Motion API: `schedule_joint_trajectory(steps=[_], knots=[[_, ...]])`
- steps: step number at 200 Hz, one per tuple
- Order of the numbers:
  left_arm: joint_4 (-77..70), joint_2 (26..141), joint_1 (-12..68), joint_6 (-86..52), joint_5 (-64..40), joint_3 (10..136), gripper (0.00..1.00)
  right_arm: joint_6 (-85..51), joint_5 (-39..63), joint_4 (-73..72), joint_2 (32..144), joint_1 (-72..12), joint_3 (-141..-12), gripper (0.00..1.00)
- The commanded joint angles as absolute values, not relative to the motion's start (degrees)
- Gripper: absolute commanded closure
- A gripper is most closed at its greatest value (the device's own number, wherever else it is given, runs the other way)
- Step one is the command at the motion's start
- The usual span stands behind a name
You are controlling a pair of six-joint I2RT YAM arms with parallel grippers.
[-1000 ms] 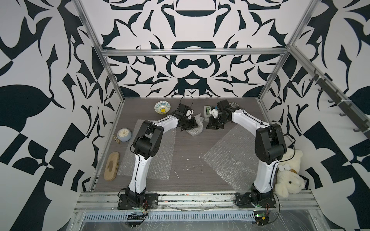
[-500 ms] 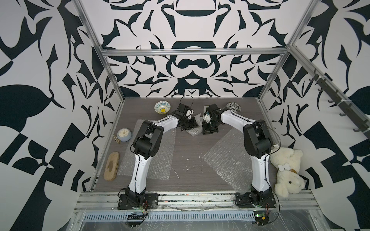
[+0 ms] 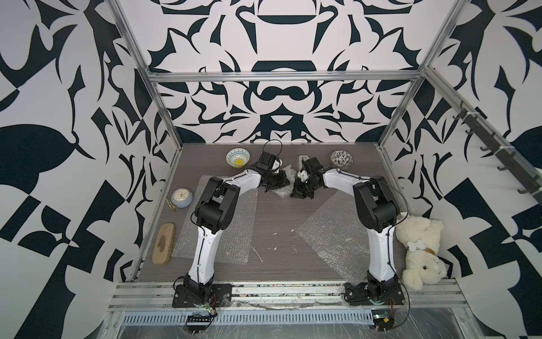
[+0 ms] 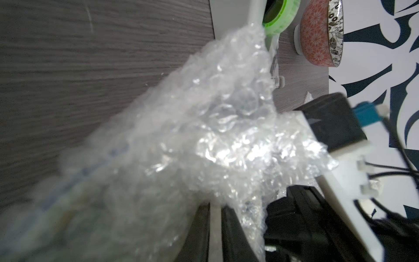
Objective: Wrap bowls in bubble wrap
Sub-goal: Stick the tape on the bubble wrap.
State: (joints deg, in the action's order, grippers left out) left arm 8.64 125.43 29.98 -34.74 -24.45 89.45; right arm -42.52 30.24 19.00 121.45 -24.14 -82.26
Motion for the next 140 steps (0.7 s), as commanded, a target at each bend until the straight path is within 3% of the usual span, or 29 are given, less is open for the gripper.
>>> schedule_joint_trajectory(steps=[1, 101, 140], knots=[[11.35, 128.49, 31.48, -34.77, -25.52, 87.63, 0.85, -53.13, 35.16, -0.84, 119.79, -25.31, -81.88, 0.98], [25.71, 134.20, 25.61, -28.39, -23.75, 111.36, 0.63, -56.68, 28.66, -3.42, 127.65, -25.05, -90.67, 0.97], [30.11, 132.88, 23.29, -26.22, -22.23, 117.90, 0.53, -55.19, 27.98, -2.06, 125.88, -25.09, -89.08, 0.97]])
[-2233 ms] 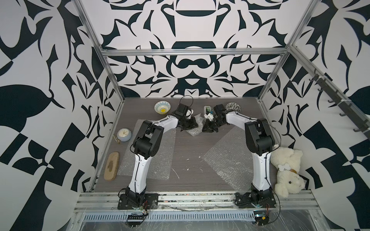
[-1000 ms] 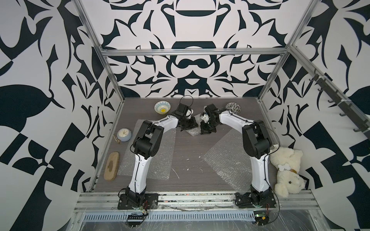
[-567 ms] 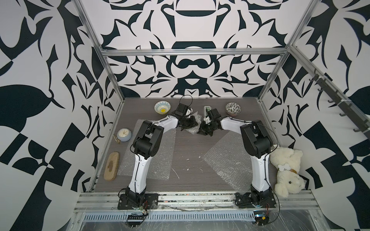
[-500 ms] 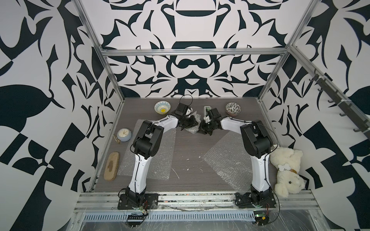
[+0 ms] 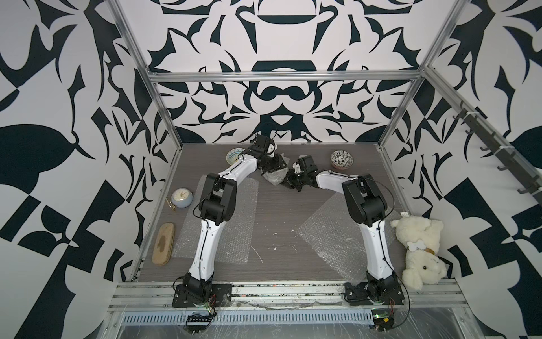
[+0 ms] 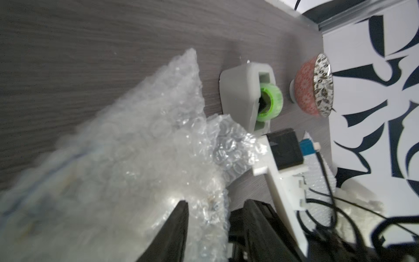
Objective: Wrap bowls in bubble wrap
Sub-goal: Stick the tape on the bubble wrap, then move the bubble-wrapped bowl to the center of the board.
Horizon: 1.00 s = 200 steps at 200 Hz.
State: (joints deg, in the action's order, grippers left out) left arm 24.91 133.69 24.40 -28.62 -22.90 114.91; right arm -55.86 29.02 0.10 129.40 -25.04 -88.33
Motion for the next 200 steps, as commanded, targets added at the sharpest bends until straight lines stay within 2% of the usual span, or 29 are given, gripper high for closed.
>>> schedule_joint_trajectory(steps=[1, 41, 94, 151, 200], knots=[[30.25, 132.80, 23.20, -26.20, -22.23, 117.93, 0.53, -55.15, 27.96, -2.04, 125.83, -25.11, -88.92, 0.97], [29.70, 126.25, 21.21, -25.84, -21.35, 114.12, 0.52, -51.92, 28.02, 1.17, 122.12, -27.21, -85.09, 0.96], [19.92, 110.04, 20.34, -29.28, -18.07, 92.95, 0.52, -53.16, 28.14, 0.59, 124.79, -30.59, -88.73, 0.96], [12.92, 94.42, 19.93, -34.34, -13.93, 70.32, 0.52, -50.57, 24.13, 8.05, 136.26, -28.76, -108.01, 0.96], [13.59, 88.62, 19.68, -34.67, -11.76, 61.15, 0.52, -44.74, 25.04, 18.51, 145.72, -26.65, -127.30, 0.92]])
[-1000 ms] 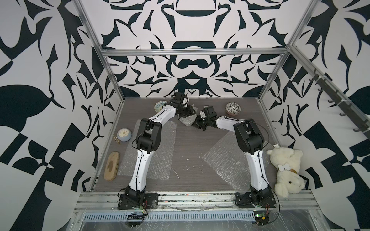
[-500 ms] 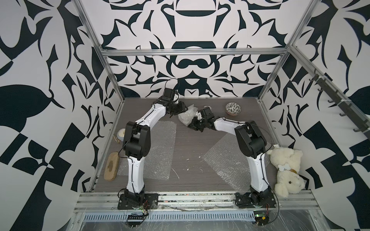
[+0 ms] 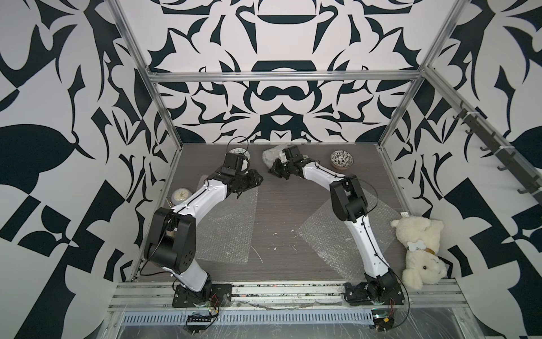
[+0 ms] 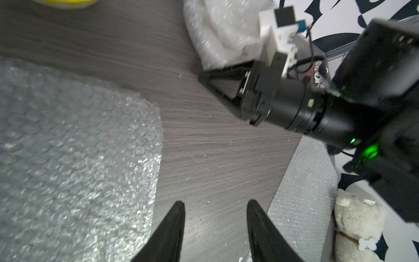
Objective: Wrap bowls in bubble wrap
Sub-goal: Move the bubble-wrapped bowl to the center of the board, then move the bubble wrap to the center of the board.
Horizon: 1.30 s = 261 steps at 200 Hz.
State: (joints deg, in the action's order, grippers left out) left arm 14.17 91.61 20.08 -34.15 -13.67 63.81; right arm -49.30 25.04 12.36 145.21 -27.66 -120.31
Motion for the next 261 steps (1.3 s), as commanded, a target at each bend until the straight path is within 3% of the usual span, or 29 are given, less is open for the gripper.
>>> schedule_joint_trajectory(steps=[1, 46, 104, 141, 198, 261], knots=[[13.65, 88.56, 19.69, -34.65, -11.68, 60.98, 0.52, -44.60, 25.31, 18.53, 145.72, -26.64, -127.41, 0.92], [17.98, 86.17, 18.46, -33.52, -9.21, 55.05, 0.52, -36.96, 30.50, 21.91, 134.10, -26.29, -120.50, 0.81], [22.63, 83.67, 18.37, -32.61, -5.37, 47.28, 0.53, -31.91, 28.89, 19.86, 109.38, -17.88, -88.51, 0.74], [18.09, 85.96, 18.74, -33.56, -9.57, 42.06, 0.59, -29.28, 25.76, 21.47, 99.67, -15.56, -75.12, 0.72], [11.92, 93.52, 27.50, -40.59, -9.27, 42.82, 0.63, -28.22, 23.42, 20.31, 96.54, -15.43, -70.21, 0.72], [10.10, 103.61, 41.02, -50.72, -6.30, 55.05, 0.64, -26.68, 28.26, 21.75, 98.75, -15.32, -70.80, 0.71]])
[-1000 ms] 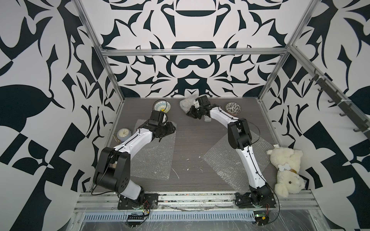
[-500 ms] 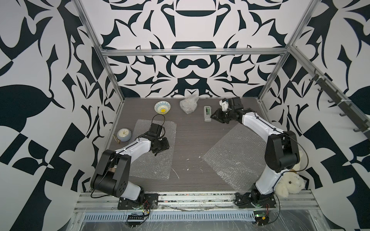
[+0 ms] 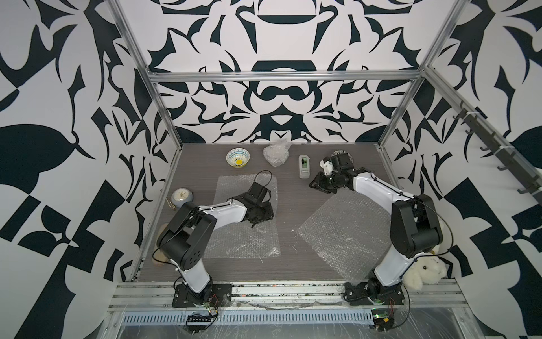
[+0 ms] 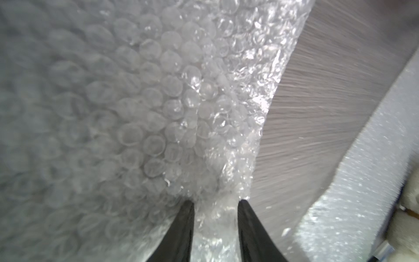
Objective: Wrap bowls in bubble wrap
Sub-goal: Move the bubble wrap to the center of the board, then pick up the bowl from the center of the board.
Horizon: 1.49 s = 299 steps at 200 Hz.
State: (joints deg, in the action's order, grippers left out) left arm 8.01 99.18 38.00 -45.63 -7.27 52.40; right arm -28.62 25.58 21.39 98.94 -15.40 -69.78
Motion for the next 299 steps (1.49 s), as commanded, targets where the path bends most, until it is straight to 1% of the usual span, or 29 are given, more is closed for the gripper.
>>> schedule_joint_trajectory(steps=[1, 21, 49, 94, 122, 134, 151, 180, 210, 246, 283, 299], knots=[[10.15, 103.70, 41.16, -50.81, -6.31, 55.21, 0.63, -26.61, 28.33, 21.82, 98.77, -15.35, -70.77, 0.71], [12.89, 105.86, 43.01, -50.83, -5.28, 59.46, 0.63, -25.60, 28.85, 22.77, 99.14, -15.36, -70.48, 0.70], [15.84, 105.44, 42.90, -50.05, -3.74, 61.98, 0.61, -24.74, 29.60, 24.43, 99.85, -15.29, -71.52, 0.70], [23.47, 99.70, 41.51, -44.79, 2.67, 67.73, 0.46, -25.05, 30.49, 23.93, 100.71, -15.90, -71.81, 0.70], [26.78, 95.96, 33.66, -40.19, 1.49, 70.40, 0.44, -25.21, 30.24, 23.63, 101.16, -17.03, -71.57, 0.69], [27.67, 94.90, 28.93, -38.13, 0.67, 71.71, 0.44, -25.22, 29.86, 23.58, 101.12, -17.55, -71.47, 0.69], [29.27, 95.54, 20.71, -36.19, -3.31, 74.89, 0.44, -25.17, 29.32, 23.64, 100.83, -18.07, -70.74, 0.69], [30.73, 101.26, 10.02, -35.15, -9.07, 81.86, 0.46, -25.94, 29.27, 22.27, 100.10, -18.53, -68.46, 0.69], [29.35, 110.45, 3.94, -34.72, -14.14, 89.16, 0.49, -26.62, 29.18, 21.09, 98.93, -19.15, -66.00, 0.69], [29.29, 121.43, 0.53, -34.59, -15.39, 98.79, 0.51, -26.39, 29.00, 20.92, 97.77, -19.25, -64.32, 0.69], [31.25, 130.33, -0.51, -33.30, -17.77, 109.05, 0.53, -26.31, 28.70, 20.57, 96.78, -19.30, -63.39, 0.69], [31.84, 132.97, -0.71, -33.00, -17.70, 111.60, 0.58, -26.33, 28.83, 20.56, 96.46, -19.28, -63.13, 0.69]])
